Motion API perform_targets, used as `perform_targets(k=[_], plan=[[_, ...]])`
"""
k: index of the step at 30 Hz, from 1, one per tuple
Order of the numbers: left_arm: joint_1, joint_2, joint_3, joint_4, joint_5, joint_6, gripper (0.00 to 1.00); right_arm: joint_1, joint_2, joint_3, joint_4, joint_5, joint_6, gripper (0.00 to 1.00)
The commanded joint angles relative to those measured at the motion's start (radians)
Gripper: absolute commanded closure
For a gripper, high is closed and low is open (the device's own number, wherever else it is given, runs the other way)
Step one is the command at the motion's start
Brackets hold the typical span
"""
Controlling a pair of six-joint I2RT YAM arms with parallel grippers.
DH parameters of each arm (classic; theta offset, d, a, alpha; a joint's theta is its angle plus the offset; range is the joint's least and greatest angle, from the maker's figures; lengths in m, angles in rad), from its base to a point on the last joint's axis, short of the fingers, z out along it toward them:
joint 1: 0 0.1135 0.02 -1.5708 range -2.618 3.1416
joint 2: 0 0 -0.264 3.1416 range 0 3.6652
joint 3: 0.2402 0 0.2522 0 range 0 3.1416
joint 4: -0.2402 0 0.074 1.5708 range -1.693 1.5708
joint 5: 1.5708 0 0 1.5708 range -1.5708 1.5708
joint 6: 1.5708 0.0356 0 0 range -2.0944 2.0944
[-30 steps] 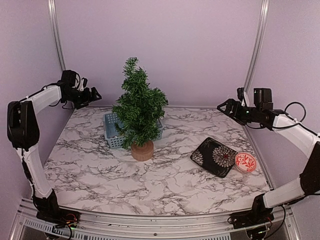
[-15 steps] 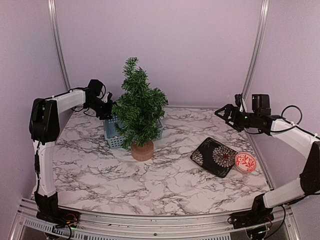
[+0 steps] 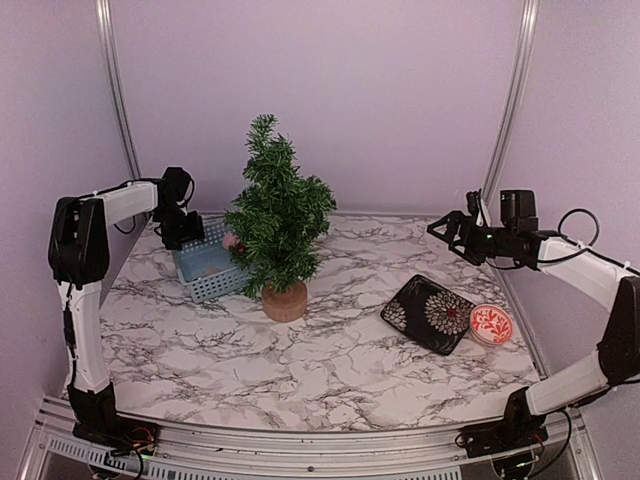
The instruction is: Decorate the small christmas tree
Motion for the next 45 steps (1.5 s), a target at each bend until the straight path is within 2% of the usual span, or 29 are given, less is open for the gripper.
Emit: perform_targets(k=[1, 12, 17, 21, 26, 28, 34, 37, 43, 45], plan=[[0.038, -0.077, -0.075, -0.128, -0.185, -0.025, 0.33, -0.007, 0.017, 0.035, -0.005, 0.001, -0.028, 0.01], [0.146, -0.295, -0.406, -0.14, -0.316, -0.008, 0.33, -0.009, 0.056, 0.036, 0.014, -0.027, -0.042, 0.01], [0.27, -0.382, -0.533, -0.124, -0.317, 0.031, 0.33, -0.009, 0.065, 0.026, 0.022, -0.037, -0.049, 0.01], [0.35, -0.44, -0.57, -0.076, -0.207, 0.068, 0.33, -0.008, 0.076, 0.024, 0.028, -0.053, -0.057, 0.01], [0.356, -0.518, -0.557, -0.016, -0.037, 0.136, 0.29, -0.009, 0.053, 0.034, 0.087, -0.089, -0.023, 0.01], [0.355, -0.548, -0.558, 0.012, 0.087, 0.156, 0.25, -0.009, 0.039, 0.078, 0.095, -0.086, 0.019, 0.01], [0.294, -0.721, -0.644, 0.185, 0.443, 0.177, 0.13, 0.007, 0.028, 0.257, 0.062, -0.024, 0.148, 0.01], [0.209, -0.725, -0.653, 0.202, 0.506, 0.161, 0.14, 0.023, 0.034, 0.325, 0.015, 0.022, 0.231, 0.01], [-0.007, -0.723, -0.757, 0.354, 0.601, 0.042, 0.24, 0.08, 0.056, 0.467, -0.053, 0.096, 0.419, 0.01], [-0.038, -0.715, -0.804, 0.448, 0.615, -0.002, 0.29, 0.113, 0.077, 0.527, -0.078, 0.135, 0.46, 0.01]])
